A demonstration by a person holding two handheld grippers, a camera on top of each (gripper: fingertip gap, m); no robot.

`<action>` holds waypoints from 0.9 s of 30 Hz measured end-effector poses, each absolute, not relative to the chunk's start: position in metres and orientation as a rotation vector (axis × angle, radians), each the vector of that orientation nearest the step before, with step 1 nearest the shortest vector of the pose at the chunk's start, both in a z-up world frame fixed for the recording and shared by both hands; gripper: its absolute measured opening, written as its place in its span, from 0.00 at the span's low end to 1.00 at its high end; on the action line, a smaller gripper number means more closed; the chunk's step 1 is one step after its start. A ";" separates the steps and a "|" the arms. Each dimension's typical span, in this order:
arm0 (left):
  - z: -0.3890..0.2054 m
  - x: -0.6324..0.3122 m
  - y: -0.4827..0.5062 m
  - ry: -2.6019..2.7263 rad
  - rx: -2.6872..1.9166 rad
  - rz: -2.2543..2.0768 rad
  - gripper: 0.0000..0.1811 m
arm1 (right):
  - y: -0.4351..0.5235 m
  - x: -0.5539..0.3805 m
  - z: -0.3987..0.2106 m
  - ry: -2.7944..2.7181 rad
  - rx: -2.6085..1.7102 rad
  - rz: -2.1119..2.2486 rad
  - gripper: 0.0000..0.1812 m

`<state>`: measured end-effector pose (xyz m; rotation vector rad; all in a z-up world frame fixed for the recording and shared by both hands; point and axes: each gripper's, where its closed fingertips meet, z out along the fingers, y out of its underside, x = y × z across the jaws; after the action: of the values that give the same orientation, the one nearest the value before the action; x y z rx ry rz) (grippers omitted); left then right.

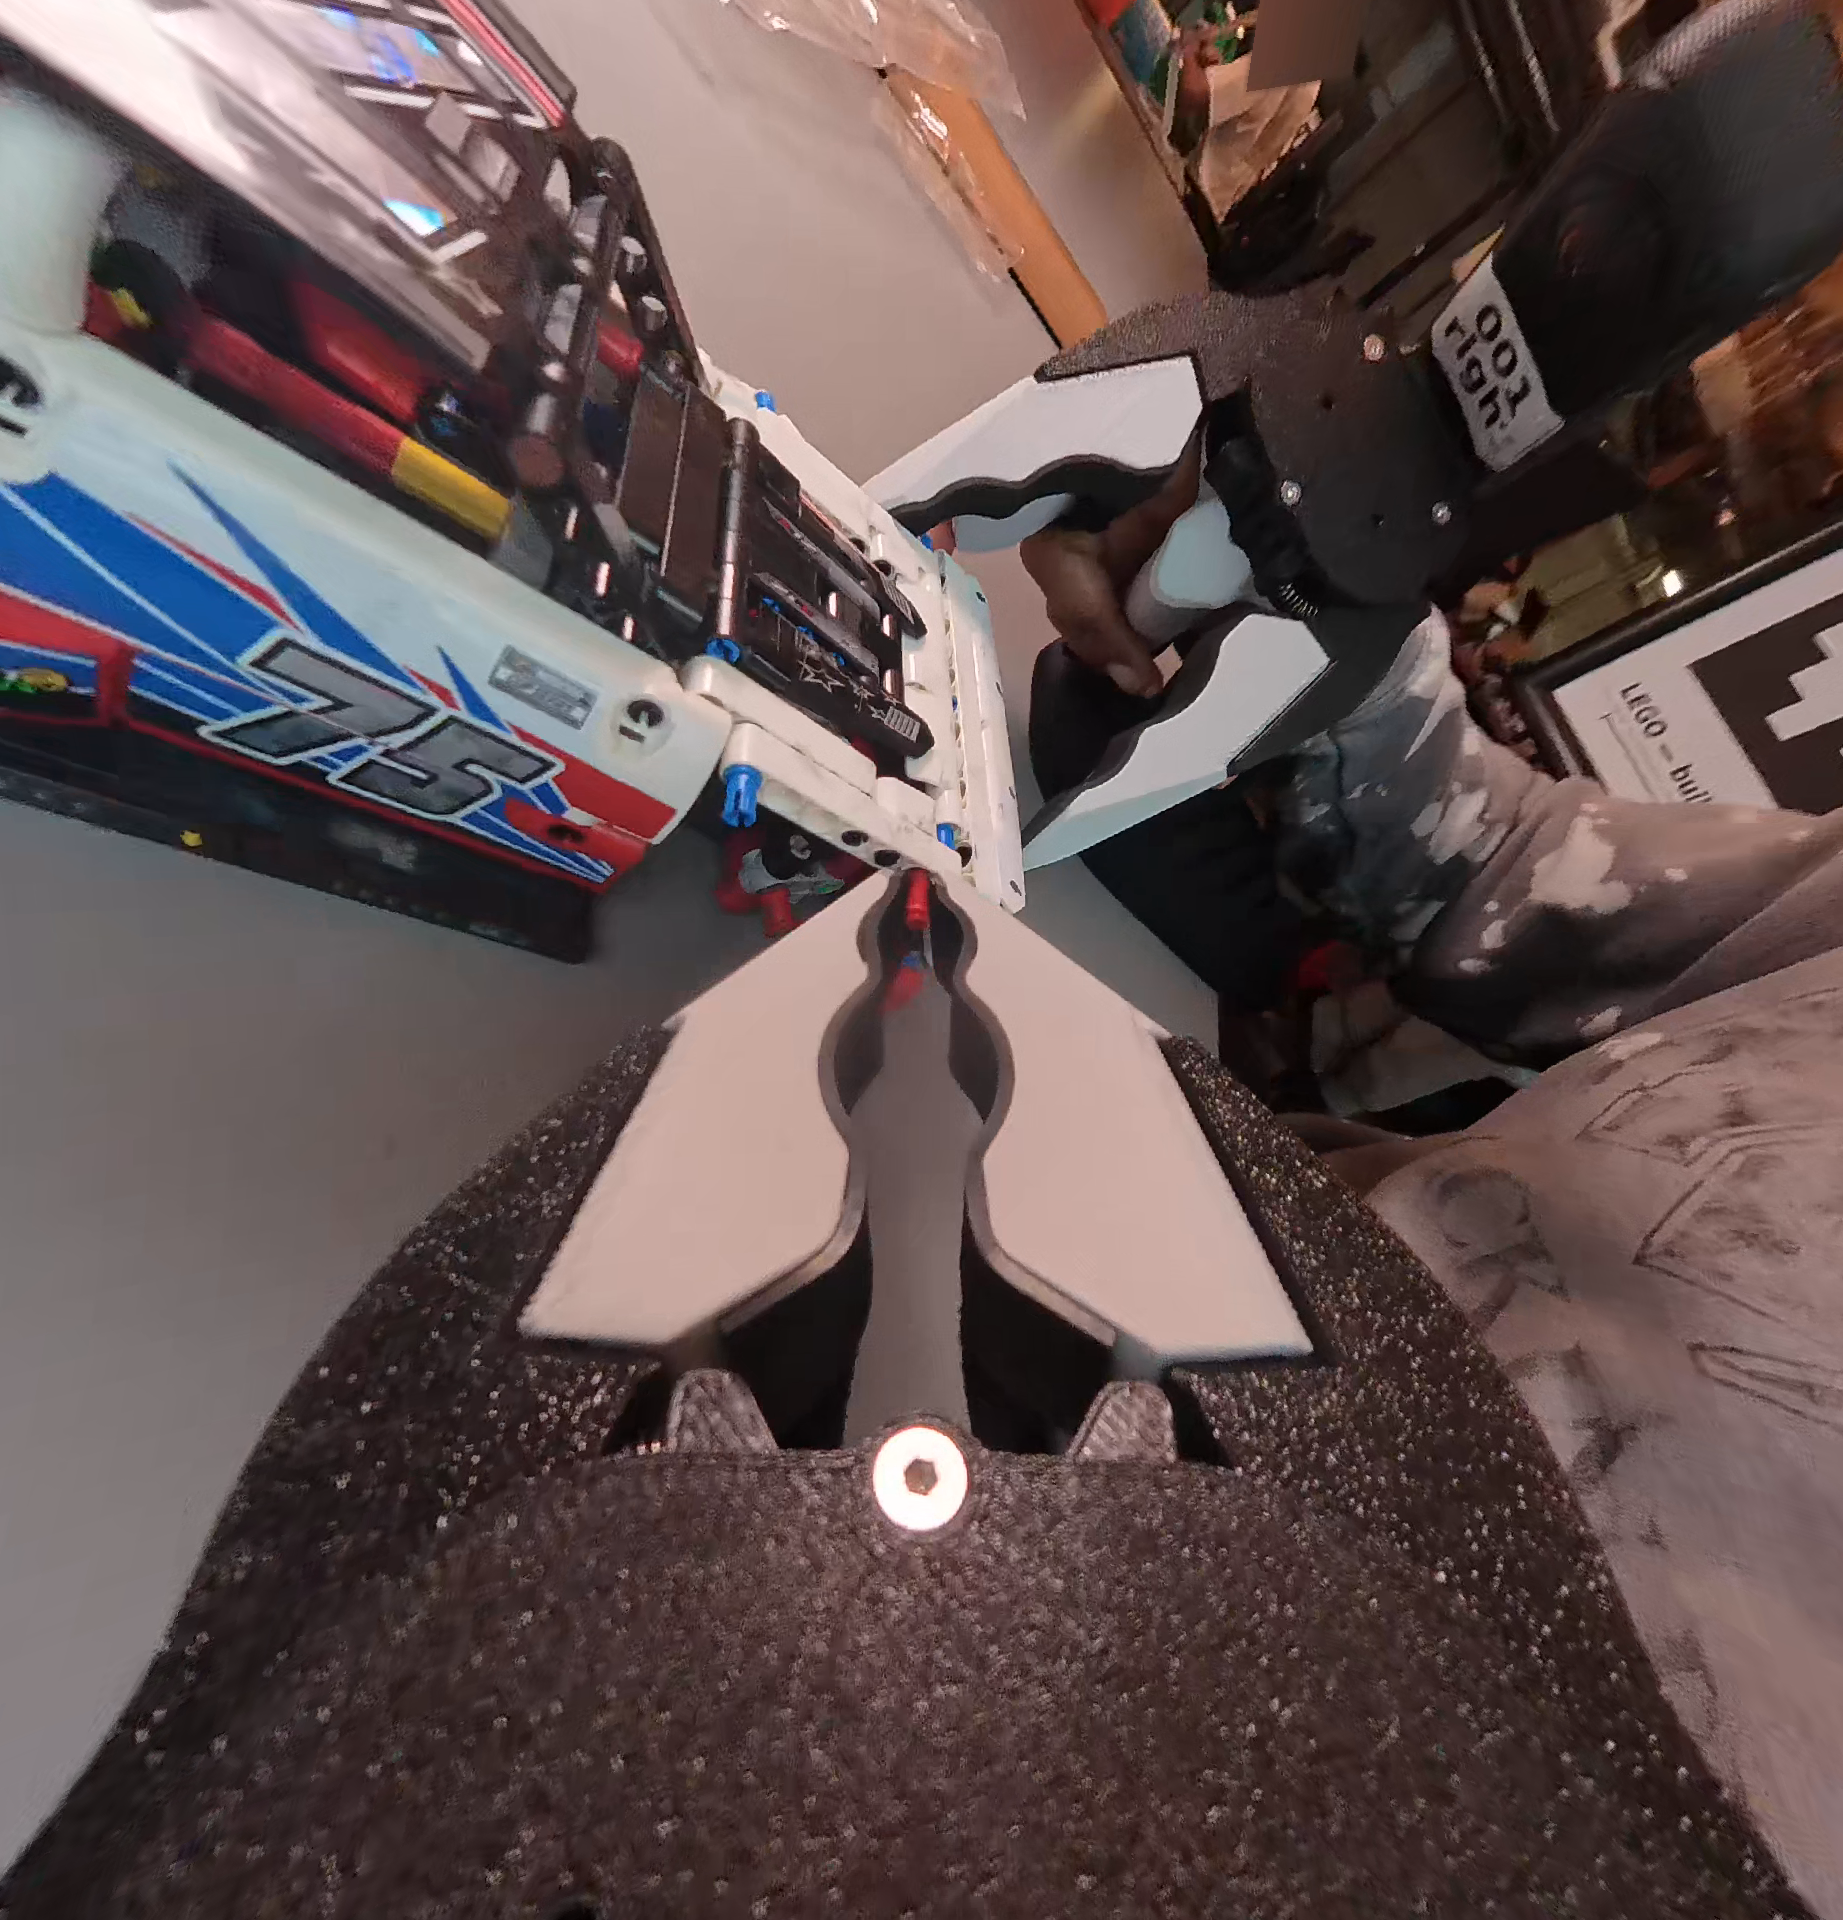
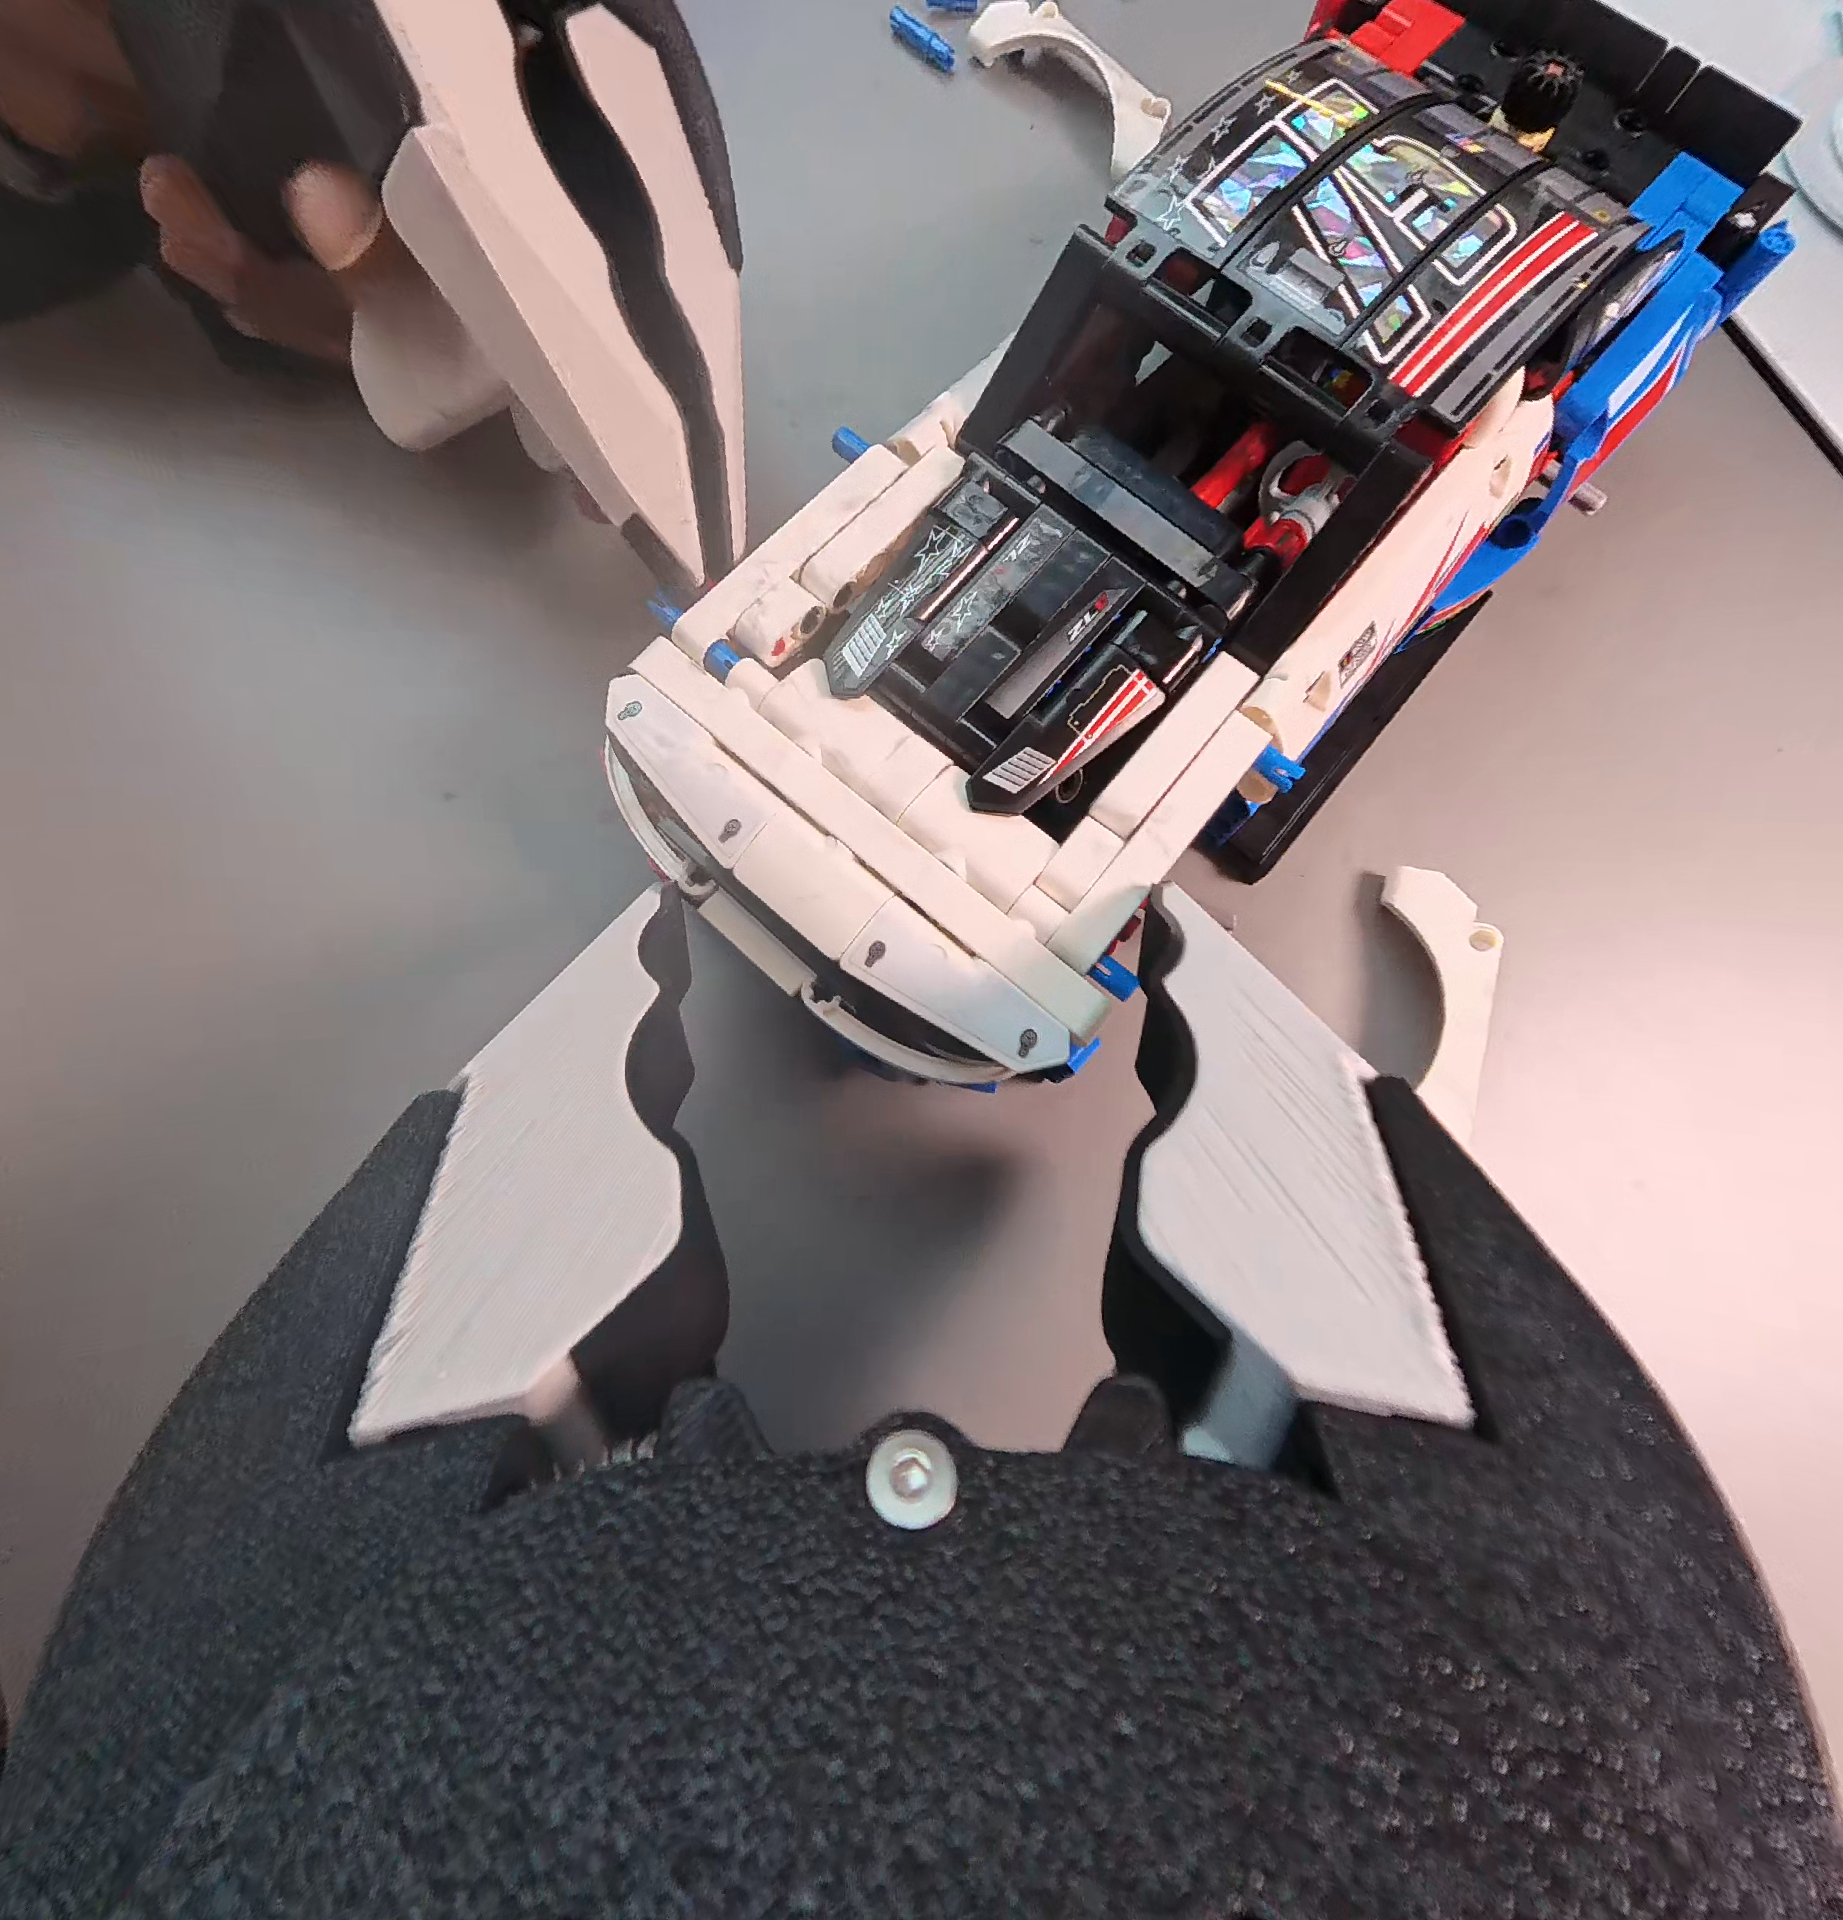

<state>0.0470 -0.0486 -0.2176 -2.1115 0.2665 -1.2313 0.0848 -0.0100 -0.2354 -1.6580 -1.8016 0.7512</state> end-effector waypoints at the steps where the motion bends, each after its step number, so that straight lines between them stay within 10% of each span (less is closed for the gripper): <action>1: -0.216 0.046 -0.048 0.219 -2.099 -1.278 0.01 | -0.010 0.085 -0.236 -1.799 -1.661 0.753 0.48; 9: -0.218 0.038 -0.058 0.257 -2.104 -1.310 0.11 | -0.012 0.086 -0.233 -1.827 -1.618 0.739 0.43; 27: -0.214 0.044 -0.061 0.009 -2.073 -1.555 0.00 | -0.009 0.091 -0.221 -1.744 -1.623 0.820 0.33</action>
<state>0.0444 -0.0605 -0.2143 -2.0731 0.0094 -1.5551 0.0907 -0.0090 -0.2211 -1.6227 -1.7444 0.8203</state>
